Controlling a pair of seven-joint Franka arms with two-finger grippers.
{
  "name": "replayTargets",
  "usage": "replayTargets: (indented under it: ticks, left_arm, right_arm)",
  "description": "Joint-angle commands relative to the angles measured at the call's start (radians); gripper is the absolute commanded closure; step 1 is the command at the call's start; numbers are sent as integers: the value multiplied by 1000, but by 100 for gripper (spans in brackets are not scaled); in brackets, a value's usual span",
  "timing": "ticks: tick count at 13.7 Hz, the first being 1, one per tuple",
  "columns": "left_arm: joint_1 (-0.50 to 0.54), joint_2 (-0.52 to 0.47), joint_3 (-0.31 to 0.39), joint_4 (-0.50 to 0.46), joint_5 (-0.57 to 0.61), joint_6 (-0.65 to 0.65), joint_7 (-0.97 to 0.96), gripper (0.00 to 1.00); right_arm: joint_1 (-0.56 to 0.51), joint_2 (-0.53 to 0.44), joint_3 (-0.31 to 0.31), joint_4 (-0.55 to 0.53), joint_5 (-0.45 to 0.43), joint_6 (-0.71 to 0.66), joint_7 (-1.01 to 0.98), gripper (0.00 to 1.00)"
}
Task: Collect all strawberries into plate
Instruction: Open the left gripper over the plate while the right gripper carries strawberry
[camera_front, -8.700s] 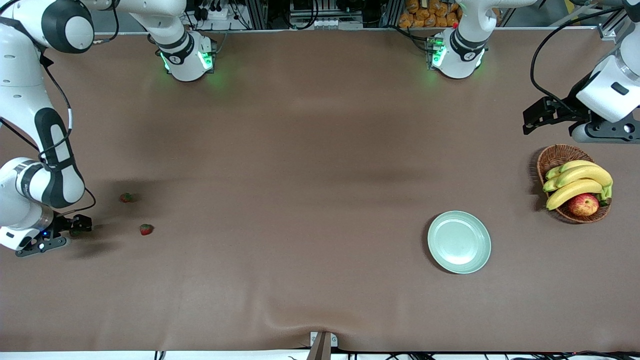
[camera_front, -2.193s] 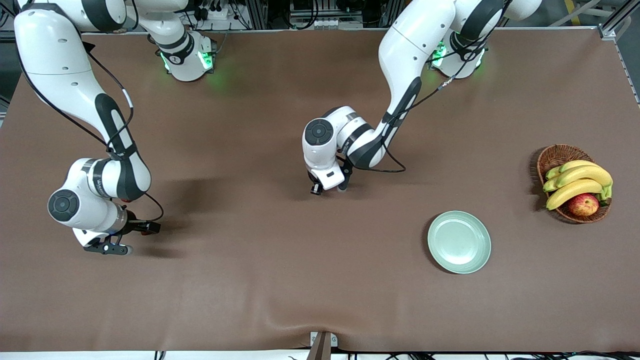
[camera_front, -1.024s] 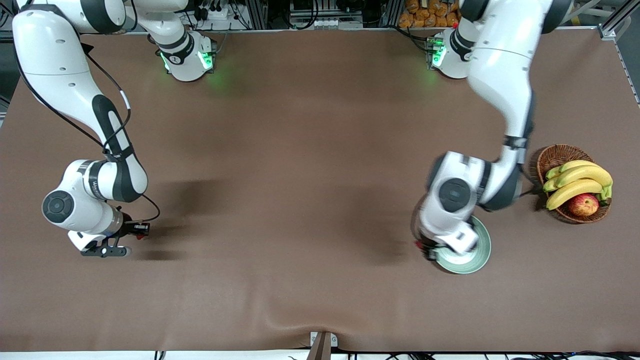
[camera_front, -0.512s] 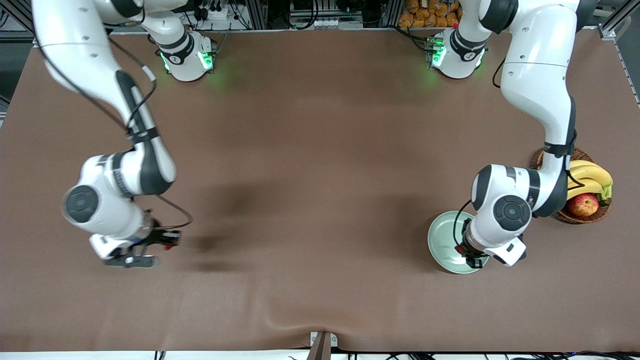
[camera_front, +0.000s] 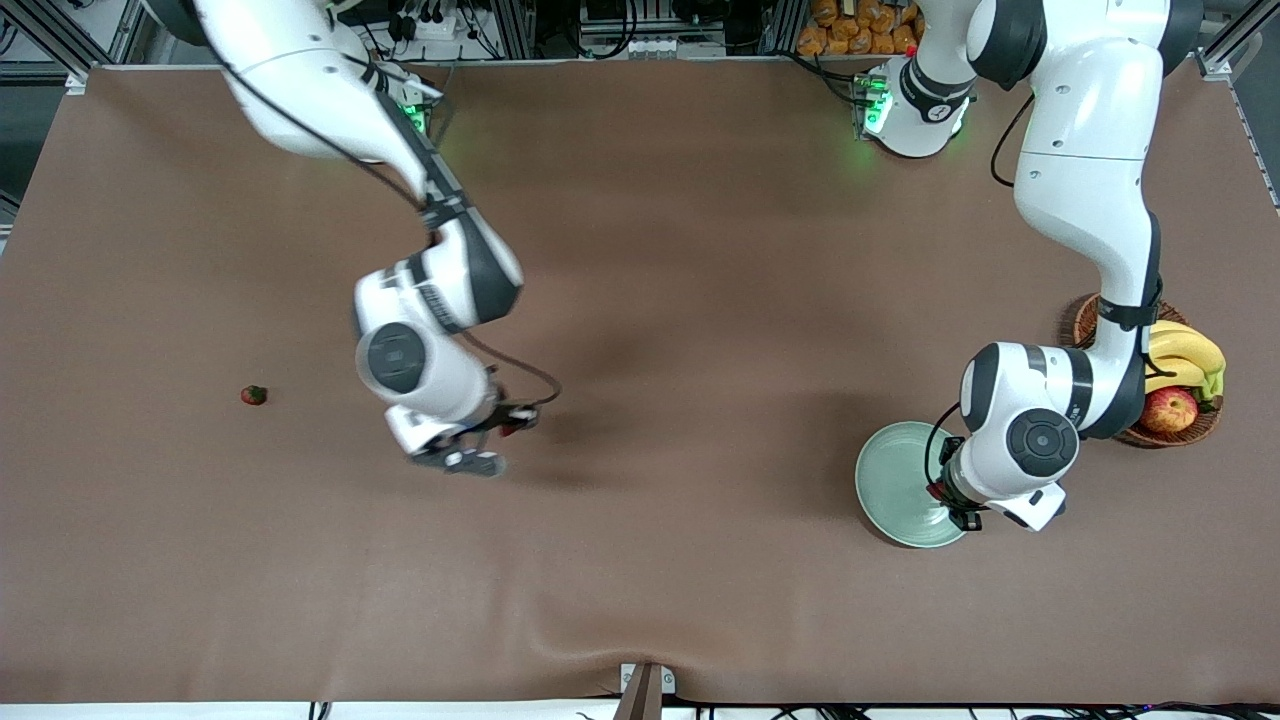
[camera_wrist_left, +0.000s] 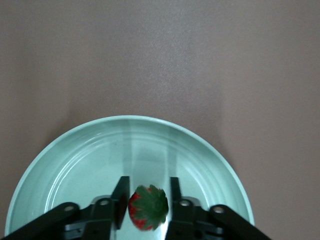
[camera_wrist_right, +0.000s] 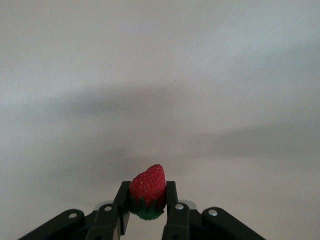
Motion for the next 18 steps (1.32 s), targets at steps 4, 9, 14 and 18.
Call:
replayTargets:
  ticks: [4,9,14,18]
  left_arm:
    - [-2,-28,-13,-1,12,-11,-8,0]
    - [-124,-91,-30,0,12,-81,-20,0]
    - [-227,-125,-38,5,12,-103,-104,0]
    - [-292,-122,-38,6,12,-103,-138,0]
  right_arm:
    - [70,80,10,1,88,102,-1,100]
    - [100,114,10,1,94,135,-1,100]
    - [82,106,6,4,88,142,-4,0]
    - [-48,31,4,7,80,133,-18,0]
